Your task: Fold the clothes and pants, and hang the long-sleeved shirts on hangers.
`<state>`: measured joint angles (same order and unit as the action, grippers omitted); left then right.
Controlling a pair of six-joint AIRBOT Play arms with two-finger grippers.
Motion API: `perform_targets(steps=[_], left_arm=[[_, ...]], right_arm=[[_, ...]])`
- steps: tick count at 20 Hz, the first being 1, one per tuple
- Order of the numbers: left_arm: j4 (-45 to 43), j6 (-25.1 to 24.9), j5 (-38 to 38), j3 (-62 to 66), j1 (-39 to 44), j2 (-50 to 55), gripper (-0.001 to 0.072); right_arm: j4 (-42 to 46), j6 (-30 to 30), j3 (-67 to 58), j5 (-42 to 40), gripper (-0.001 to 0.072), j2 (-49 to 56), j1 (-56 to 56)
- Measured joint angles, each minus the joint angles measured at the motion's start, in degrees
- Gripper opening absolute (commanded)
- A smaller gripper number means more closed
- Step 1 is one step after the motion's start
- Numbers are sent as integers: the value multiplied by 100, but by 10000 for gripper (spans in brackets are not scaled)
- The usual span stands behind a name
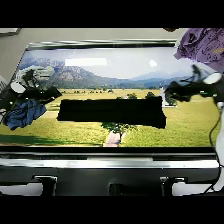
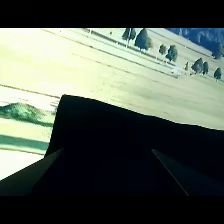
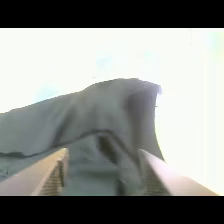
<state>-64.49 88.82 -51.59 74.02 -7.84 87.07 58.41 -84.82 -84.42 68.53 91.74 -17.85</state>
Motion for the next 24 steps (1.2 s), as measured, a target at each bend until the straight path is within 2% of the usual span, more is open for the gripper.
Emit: perform_targets(steps=[2, 7, 13, 21, 23, 24], left_arm=[[-188, 131, -138, 72, -24, -164, 620], [-389, 337, -402, 136, 11, -306, 618], [-446, 422, -490, 146, 66, -339, 618], [-452, 483, -496, 146, 70, -332, 618], [-452, 483, -496, 146, 70, -328, 618], [-452, 485, -496, 146, 70, -328, 618]], right_arm=[[-393, 315, -120, 586, 601, 227, -446], [-1075, 911, -212, 1399, 600, 1154, -824], [-1499, 1335, -227, 1528, 600, 1978, -831], [-1814, 1541, -238, 1513, 594, 2317, -557], [-1812, 1545, -236, 1451, 506, 2332, -332], [-1775, 1552, -234, 1401, 410, 2343, -201]])
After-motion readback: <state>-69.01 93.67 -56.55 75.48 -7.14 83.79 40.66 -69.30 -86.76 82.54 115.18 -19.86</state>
